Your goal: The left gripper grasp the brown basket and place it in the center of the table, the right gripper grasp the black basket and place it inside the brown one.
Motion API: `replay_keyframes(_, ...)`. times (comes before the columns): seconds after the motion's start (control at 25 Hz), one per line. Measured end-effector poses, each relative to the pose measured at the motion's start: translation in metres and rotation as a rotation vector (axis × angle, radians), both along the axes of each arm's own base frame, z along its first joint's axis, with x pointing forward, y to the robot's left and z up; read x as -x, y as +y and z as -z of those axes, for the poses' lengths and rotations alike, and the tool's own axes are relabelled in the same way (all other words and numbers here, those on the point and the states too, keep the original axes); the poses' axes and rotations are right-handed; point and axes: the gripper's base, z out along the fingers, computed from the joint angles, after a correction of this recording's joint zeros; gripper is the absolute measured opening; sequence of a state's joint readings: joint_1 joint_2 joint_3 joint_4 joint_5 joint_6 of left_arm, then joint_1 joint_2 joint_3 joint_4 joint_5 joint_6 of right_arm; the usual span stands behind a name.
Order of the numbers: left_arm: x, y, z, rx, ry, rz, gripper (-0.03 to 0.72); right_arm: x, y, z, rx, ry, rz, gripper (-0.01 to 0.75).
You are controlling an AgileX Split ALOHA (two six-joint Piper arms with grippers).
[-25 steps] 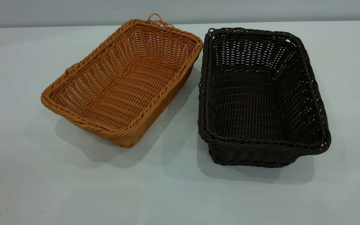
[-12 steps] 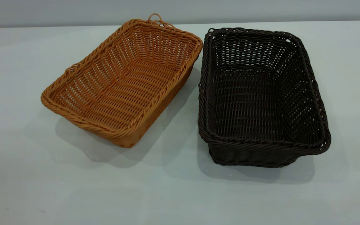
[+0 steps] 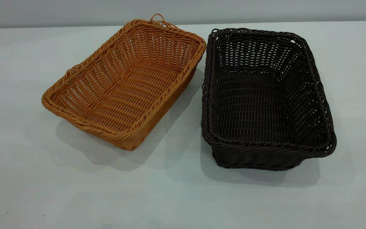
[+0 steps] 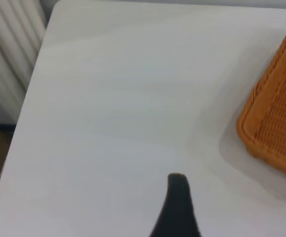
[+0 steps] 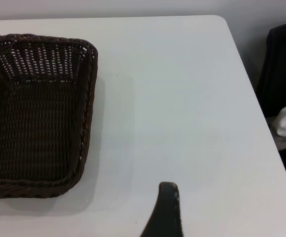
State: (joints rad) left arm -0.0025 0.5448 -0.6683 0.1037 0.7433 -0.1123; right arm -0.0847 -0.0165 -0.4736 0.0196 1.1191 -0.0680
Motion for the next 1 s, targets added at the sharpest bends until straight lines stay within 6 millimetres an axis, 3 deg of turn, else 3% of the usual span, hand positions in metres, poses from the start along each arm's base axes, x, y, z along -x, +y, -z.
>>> replay_keyframes(0.16, -0.062, -0.002, 0.000, -0.031, 0.005, 0.046, 0.545, 0.000, 0.000, 0.000, 0.000, 0.000, 0.000, 0.593)
replay_keyframes(0.36, -0.125, -0.005, 0.016, -0.034, 0.087, 0.085, 0.545, 0.000, 0.000, 0.000, 0.000, 0.000, 0.000, 0.593)
replay_keyframes(0.6, -0.196, -0.043, 0.042, -0.061, 0.143, 0.250, 0.545, 0.000, 0.000, 0.000, 0.000, 0.000, 0.000, 0.593)
replay_keyframes(0.84, -0.264, -0.086, 0.102, -0.118, 0.283, 0.384, 0.545, 0.000, 0.000, 0.000, -0.003, 0.000, 0.002, 0.593)
replay_keyframes(1.0, -0.297, -0.106, 0.143, -0.156, 0.353, 0.449, 0.545, 0.000, 0.000, 0.000, -0.004, 0.000, 0.002, 0.593)
